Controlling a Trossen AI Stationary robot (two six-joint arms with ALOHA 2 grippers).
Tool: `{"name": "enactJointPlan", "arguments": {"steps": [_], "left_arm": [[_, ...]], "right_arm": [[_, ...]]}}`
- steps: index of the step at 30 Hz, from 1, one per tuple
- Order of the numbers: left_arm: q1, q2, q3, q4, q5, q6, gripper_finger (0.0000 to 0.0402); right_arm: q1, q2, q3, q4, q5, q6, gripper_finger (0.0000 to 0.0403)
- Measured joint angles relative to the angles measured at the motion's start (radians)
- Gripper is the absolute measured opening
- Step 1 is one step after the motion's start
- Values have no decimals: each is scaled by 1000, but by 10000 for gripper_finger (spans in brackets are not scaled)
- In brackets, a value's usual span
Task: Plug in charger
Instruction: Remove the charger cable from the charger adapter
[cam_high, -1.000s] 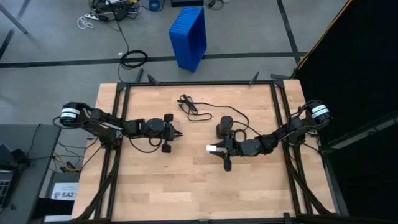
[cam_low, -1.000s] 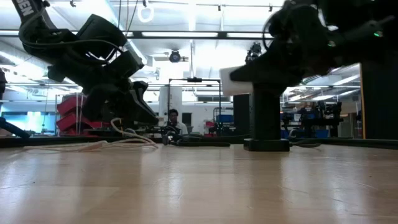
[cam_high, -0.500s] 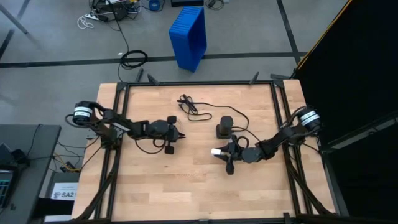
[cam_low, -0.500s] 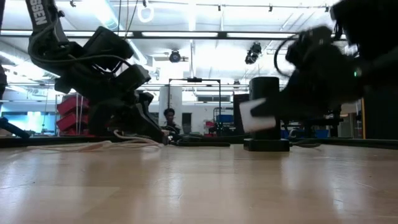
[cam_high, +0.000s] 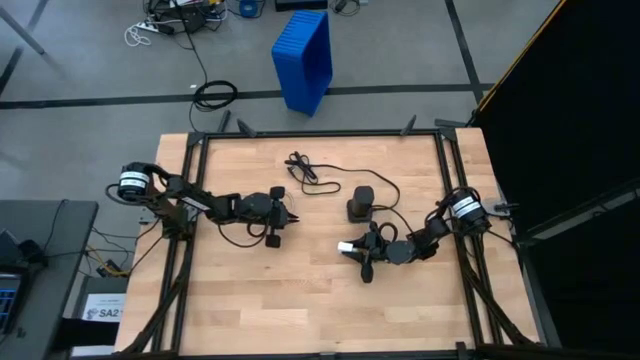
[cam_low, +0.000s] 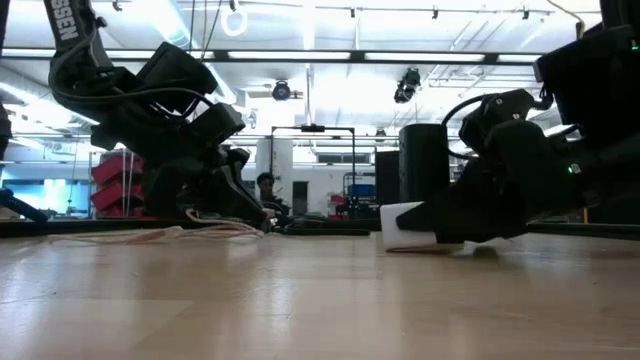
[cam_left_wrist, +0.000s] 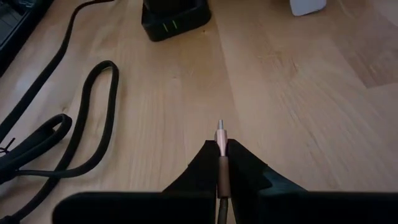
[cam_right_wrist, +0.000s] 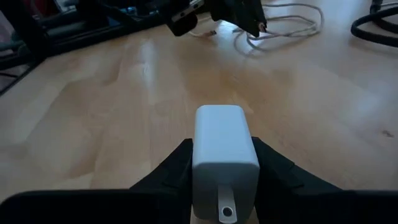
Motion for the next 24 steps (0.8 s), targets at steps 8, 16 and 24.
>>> {"name": "enactJointPlan", "arguments": {"steps": [8,16,24], "left_arm": [[0,0,0,-4,20,-3,0],[0,0,-1,17,26,-5,30],[-1,-3,-1,21,26,-48,131]], "right_arm": [[0,1,-2,44,-37,3,225],[18,-36,-2,132,-51,-39,260],[40,-124,-1,178,-50,-151,267]]}}
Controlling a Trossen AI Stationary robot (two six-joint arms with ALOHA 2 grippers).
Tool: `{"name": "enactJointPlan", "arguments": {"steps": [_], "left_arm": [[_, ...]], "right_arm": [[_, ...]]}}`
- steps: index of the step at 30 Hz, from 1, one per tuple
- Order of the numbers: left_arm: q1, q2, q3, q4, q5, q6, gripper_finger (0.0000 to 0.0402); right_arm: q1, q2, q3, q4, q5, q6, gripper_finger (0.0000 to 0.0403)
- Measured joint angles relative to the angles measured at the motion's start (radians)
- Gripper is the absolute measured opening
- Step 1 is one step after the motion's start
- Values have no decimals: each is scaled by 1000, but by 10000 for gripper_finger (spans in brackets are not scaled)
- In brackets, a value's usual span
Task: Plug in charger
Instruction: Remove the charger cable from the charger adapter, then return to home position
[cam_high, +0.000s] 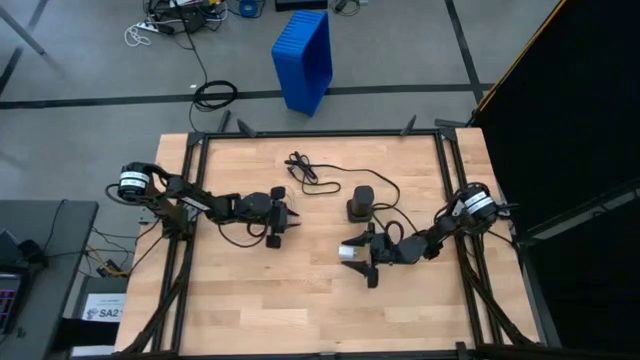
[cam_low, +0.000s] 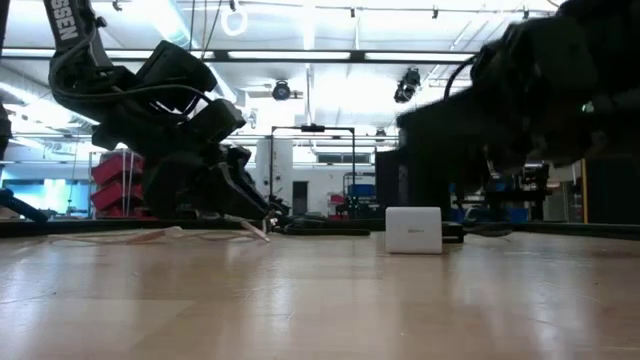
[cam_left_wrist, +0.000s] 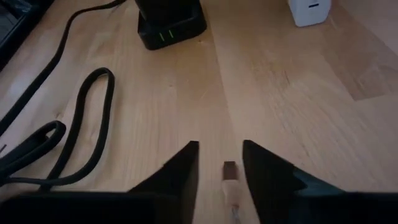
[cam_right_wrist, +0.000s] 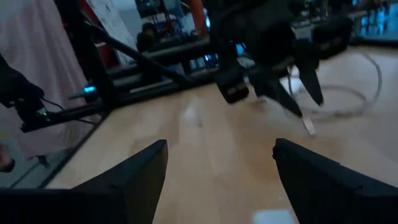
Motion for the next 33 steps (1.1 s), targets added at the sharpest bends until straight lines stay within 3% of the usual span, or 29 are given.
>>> {"name": "enactJointPlan", "arguments": {"steps": [6,11,18,26,33], "left_arm": [[0,-109,-1,1,-9,-158,163],[0,-327,0,-53,-93,-96,127],[3,-700,52,-347,-300,-6,12],[14,-1029,74,-545,-315,-55,1],[14,-1200,69,-767,-370,-122,0]], "right_arm": [[-1,-123,-4,-1,-2,-114,252],[-22,-347,-61,-57,30,-286,211],[-68,-813,-109,-534,123,-362,121],[-137,-1245,-69,-1047,128,-395,12],[-186,-1416,-69,-1324,125,-392,5]]}}
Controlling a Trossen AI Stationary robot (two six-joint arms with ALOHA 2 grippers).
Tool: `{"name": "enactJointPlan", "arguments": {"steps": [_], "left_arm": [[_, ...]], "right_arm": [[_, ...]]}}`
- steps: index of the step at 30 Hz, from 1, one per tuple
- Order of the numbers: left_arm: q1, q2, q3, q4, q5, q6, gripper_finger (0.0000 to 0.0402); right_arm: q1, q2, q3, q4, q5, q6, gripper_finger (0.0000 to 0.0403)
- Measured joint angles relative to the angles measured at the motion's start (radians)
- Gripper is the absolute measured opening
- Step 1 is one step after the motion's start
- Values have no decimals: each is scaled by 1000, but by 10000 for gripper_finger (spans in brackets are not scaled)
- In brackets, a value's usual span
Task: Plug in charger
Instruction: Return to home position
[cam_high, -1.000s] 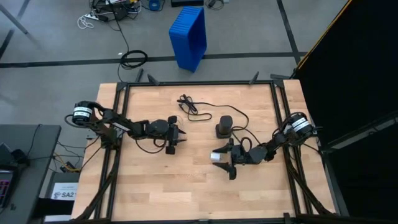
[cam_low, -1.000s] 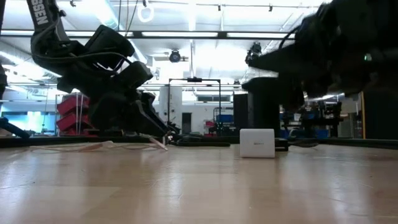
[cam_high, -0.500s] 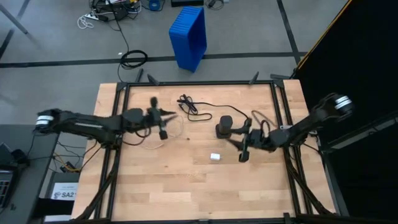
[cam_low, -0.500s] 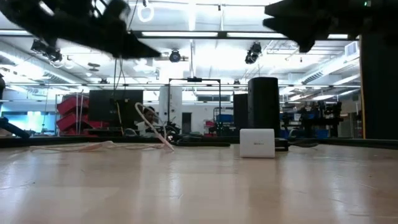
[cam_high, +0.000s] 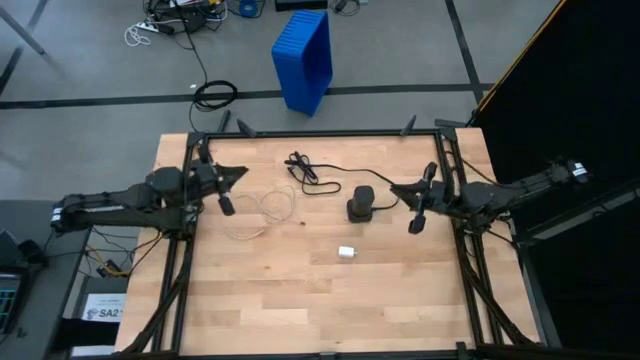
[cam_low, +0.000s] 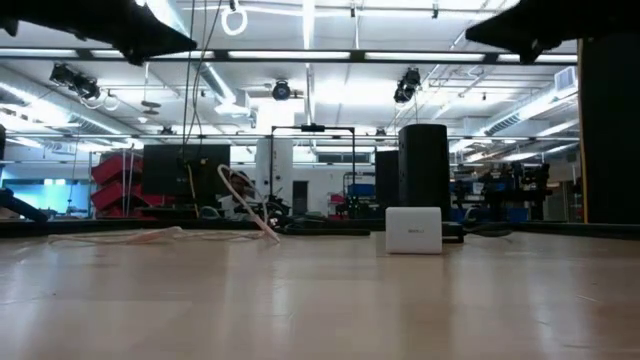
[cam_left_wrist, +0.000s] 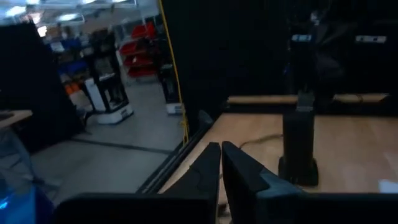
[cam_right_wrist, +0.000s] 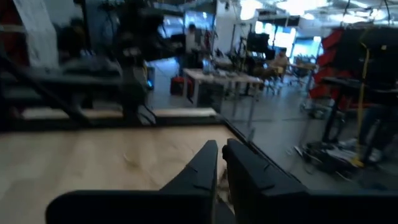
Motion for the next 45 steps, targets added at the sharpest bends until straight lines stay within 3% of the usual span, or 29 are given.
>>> {"name": "enactJointPlan", "arguments": {"steps": [10,18,23,31,37,45], "left_arm": [[0,-176,-8,-69,3,-41,0],[1,-373,-180,-29,3,-110,0],[0,-370,-293,56,29,-145,0],[0,-375,-340,96,33,-144,0],[0,-375,-339,92,38,-148,0],[0,-375,-339,90,38,-150,0]], "right_arm": [[-58,-33,0,-115,-87,4,1],[-90,-33,0,-138,-190,1,1],[-89,-41,-51,-123,-233,13,1],[-124,-164,-189,-16,-156,6,0],[-185,-340,-174,-110,-126,-52,0],[-265,-480,-171,-273,-234,-41,0]]}}
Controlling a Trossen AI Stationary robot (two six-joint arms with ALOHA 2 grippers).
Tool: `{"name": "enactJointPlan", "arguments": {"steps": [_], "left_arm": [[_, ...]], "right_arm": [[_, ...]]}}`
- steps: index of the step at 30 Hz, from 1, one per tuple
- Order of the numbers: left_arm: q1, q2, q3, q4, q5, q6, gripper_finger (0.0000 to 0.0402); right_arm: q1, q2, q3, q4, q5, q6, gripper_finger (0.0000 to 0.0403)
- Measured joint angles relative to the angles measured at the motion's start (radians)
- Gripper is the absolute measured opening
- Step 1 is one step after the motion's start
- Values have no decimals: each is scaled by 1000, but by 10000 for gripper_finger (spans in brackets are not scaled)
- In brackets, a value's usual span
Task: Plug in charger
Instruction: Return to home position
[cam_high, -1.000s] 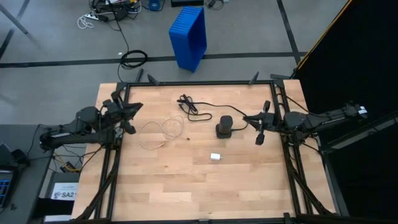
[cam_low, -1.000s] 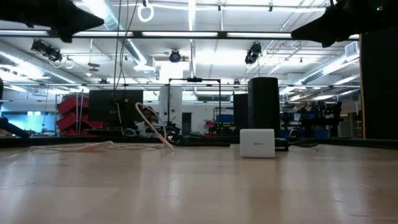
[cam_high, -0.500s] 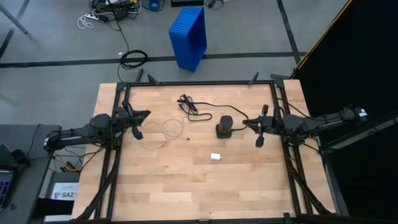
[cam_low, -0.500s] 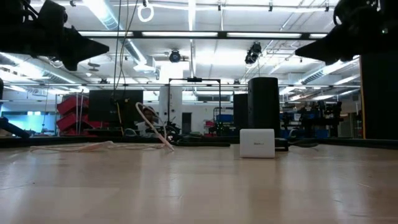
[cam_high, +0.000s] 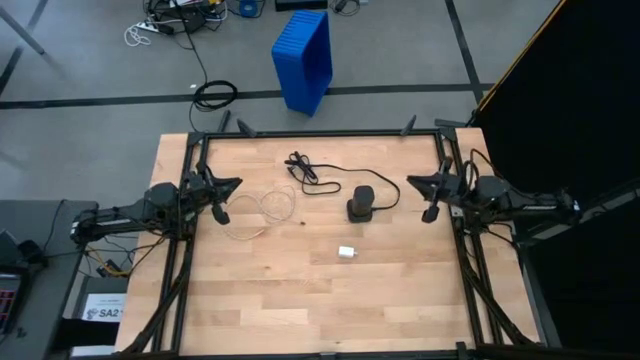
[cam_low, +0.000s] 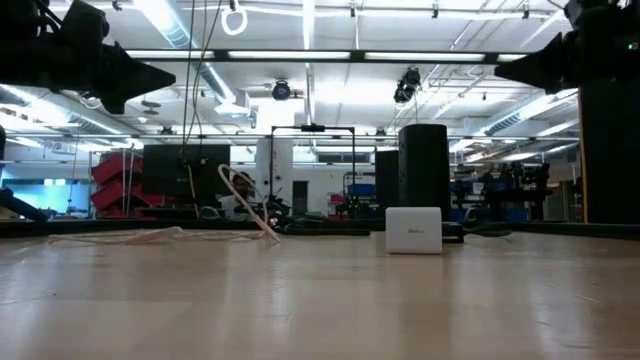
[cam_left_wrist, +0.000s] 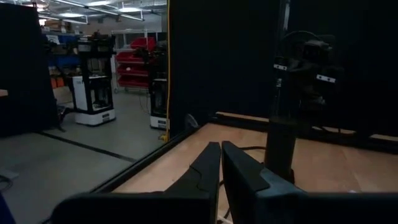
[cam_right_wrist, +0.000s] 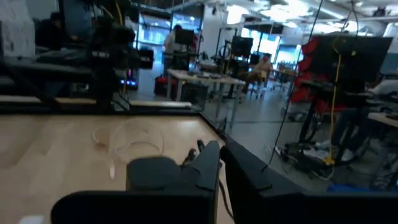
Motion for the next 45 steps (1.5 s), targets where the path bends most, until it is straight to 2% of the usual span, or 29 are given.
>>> {"name": "enactJointPlan", "arguments": {"steps": [3,9,14,18,27,45], "left_arm": [[0,0,-8,0,16,-3,0],[0,0,-73,73,56,-35,0],[0,0,-105,78,78,-72,0],[0,0,-105,81,108,-70,0],[0,0,-105,80,105,28,0],[0,0,-106,81,104,31,1]], "right_arm": [[-10,-15,-53,3,-58,15,0],[-12,-22,-161,102,-81,35,0],[-13,-8,-163,97,-130,49,0],[-14,-5,-163,98,-128,43,0],[-14,8,-164,98,-115,92,1],[-14,9,-165,102,-114,86,13]]}}
